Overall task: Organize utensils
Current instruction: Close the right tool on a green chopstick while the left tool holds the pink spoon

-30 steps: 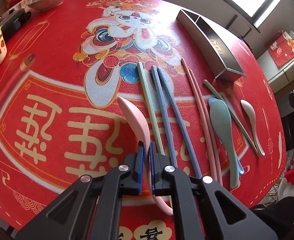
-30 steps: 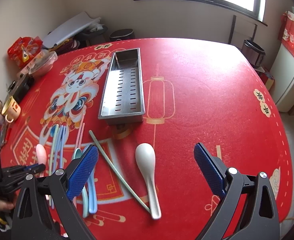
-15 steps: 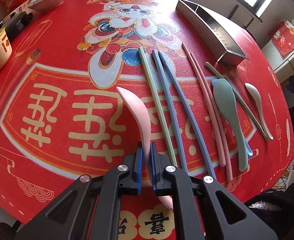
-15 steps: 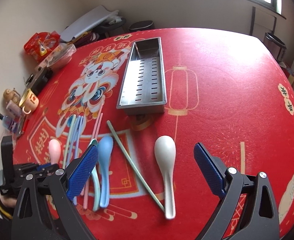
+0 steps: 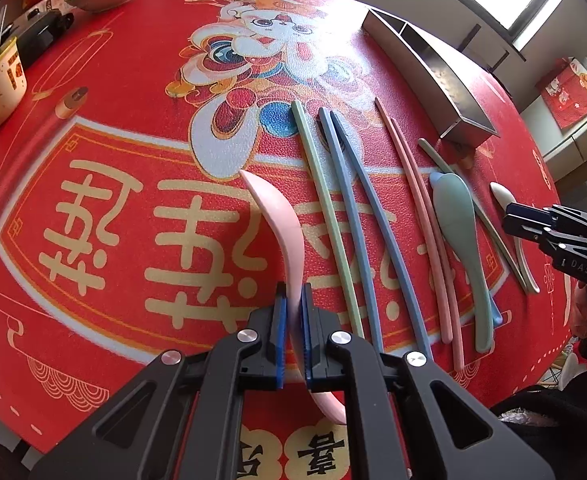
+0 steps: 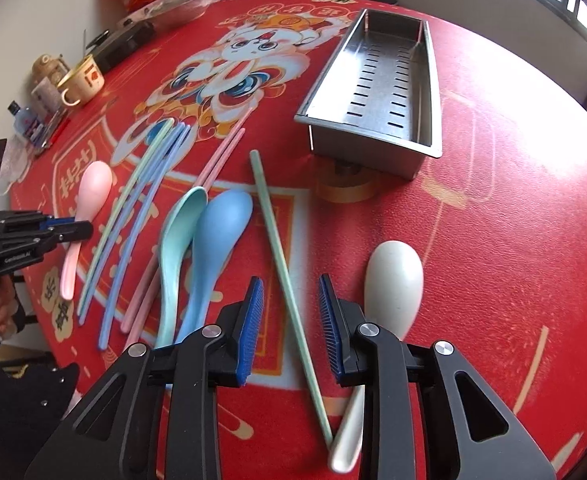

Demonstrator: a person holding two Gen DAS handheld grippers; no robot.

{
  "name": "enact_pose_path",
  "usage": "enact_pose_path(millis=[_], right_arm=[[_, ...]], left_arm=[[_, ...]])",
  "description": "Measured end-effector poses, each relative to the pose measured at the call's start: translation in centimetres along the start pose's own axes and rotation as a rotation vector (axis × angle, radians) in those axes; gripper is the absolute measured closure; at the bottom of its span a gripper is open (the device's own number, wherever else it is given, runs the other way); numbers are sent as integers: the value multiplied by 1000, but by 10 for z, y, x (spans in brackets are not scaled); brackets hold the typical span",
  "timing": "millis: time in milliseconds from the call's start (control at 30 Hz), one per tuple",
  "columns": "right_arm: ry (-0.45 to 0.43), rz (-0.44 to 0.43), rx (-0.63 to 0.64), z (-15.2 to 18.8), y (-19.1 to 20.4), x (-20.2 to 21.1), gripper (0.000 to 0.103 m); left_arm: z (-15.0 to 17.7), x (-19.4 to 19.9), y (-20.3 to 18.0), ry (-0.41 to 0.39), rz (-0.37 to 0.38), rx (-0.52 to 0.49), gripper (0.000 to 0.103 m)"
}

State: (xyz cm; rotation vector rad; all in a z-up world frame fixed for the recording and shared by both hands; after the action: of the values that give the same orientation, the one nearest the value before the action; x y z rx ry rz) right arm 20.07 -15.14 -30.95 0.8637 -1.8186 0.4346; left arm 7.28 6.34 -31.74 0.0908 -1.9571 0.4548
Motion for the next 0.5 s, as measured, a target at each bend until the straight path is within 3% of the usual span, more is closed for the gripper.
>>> enact_pose_path(millis=[233,500], right_arm=[[49,17,-3,-1,3,-17,86],[32,54,37,0,11,-21,86]], left_arm=[[4,3,3,-17,16,11,95],[6,6,6,-24,26,19,95]])
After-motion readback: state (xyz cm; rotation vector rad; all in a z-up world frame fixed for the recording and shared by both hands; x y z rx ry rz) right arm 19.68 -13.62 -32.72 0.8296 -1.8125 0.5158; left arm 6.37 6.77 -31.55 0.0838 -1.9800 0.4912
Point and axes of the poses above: each gripper's, at about its wrist camera, not at the fingertips, and x roughly against the way its jaws point, y to its left, z to its underside, the point moved 2 cm from there along -x, roughly the way its jaws point, and after that the axes turned 3 degrees about z, right-handed, at the moved point
